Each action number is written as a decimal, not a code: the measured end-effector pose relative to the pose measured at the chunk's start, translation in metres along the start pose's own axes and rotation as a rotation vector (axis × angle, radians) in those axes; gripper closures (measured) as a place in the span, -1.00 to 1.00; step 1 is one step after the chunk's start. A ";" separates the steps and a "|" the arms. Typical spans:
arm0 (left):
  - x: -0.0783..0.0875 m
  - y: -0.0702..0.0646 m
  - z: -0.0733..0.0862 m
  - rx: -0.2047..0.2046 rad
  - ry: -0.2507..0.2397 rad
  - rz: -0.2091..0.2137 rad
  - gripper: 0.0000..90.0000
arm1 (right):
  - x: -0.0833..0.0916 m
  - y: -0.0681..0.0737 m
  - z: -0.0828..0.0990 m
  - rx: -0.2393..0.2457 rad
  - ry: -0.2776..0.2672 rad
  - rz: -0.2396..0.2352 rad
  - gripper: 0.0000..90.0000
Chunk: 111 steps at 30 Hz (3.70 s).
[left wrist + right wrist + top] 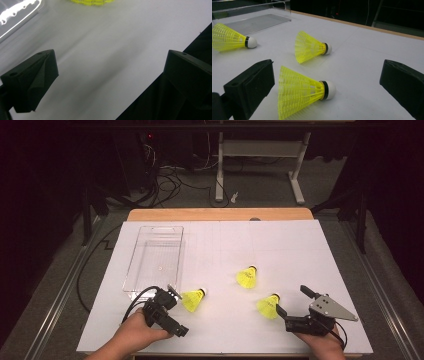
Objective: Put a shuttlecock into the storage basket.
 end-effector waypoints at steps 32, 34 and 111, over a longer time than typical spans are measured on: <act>-0.003 -0.017 -0.034 -0.051 -0.022 0.007 -0.28 | 0.000 0.001 0.000 -0.006 -0.001 -0.008 -0.99; -0.003 -0.018 -0.035 -0.051 -0.025 0.004 -0.26 | 0.000 0.001 0.000 -0.006 -0.001 -0.009 -0.99; -0.015 0.002 -0.050 0.028 -0.045 -0.055 0.79 | 0.001 0.003 0.000 0.010 -0.007 -0.022 -0.99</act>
Point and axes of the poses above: each handheld gripper's, and its own axes: x roughly backward along the jaws, z roughly out of its underside, y roughly to its left, the point moved 6 cm from there along -x, roughly forward along the jaws, and after that the axes turned 9 degrees about z, right-handed, at the moved point
